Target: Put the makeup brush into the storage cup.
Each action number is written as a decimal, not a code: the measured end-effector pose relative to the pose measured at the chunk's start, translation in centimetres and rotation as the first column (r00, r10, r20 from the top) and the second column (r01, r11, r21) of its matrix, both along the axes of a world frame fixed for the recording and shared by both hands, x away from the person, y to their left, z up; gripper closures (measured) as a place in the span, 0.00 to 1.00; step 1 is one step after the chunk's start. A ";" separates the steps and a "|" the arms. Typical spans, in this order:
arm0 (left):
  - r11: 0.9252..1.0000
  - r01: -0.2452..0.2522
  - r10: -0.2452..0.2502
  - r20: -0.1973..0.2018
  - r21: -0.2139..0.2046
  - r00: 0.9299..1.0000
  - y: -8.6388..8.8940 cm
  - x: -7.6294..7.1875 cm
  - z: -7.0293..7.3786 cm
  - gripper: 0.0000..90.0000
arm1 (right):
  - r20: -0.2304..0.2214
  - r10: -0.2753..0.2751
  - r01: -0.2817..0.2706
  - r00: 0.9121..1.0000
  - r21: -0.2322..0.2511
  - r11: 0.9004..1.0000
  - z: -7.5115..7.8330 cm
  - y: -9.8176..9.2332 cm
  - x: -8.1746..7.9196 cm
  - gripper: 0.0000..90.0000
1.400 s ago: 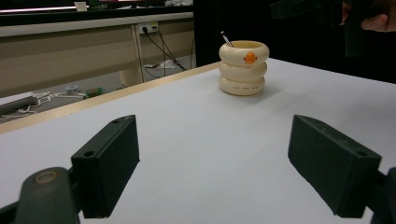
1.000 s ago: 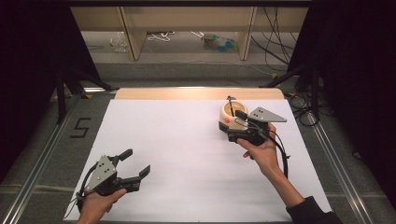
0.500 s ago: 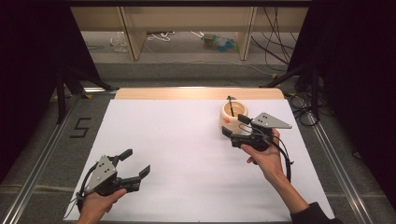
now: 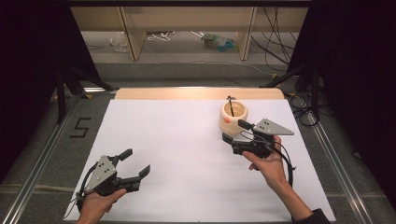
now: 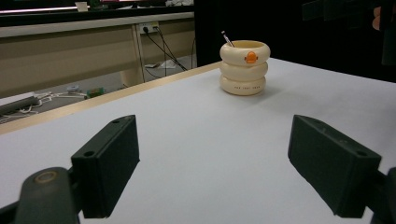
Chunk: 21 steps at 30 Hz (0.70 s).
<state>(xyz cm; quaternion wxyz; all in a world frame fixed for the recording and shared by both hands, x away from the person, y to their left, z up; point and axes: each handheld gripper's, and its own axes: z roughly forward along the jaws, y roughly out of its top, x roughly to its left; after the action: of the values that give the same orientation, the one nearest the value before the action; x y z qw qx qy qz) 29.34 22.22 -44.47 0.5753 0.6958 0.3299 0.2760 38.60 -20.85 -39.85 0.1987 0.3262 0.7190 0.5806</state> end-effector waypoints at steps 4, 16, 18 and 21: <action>1.000 0.001 -0.001 0.001 0.001 1.000 0.0 0.0 0.0 0.18 | 0.014 -0.005 0.005 1.000 0.001 1.000 0.0 0.0 -0.4 0.21; 1.000 0.001 -0.001 0.001 0.002 1.000 0.0 0.0 0.0 0.18 | -0.001 0.012 -0.012 1.000 -0.002 1.000 -0.6 -0.7 -1.4 0.22; 1.000 0.001 -0.001 0.000 0.003 1.000 0.0 0.0 0.0 0.18 | 0.003 0.014 -0.014 1.000 0.001 1.000 -0.7 -0.7 -1.5 0.22; 1.000 0.001 -0.001 0.000 0.002 1.000 0.0 0.0 0.0 0.18 | -0.006 0.011 -0.011 1.000 0.000 1.000 -0.9 -0.9 -1.8 0.22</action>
<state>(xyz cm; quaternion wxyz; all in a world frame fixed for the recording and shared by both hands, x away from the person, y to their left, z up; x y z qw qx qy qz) 29.37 22.21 -44.48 0.5746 0.6965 0.3295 0.2761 36.81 -21.73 -40.79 0.1933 0.3240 0.7216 0.5805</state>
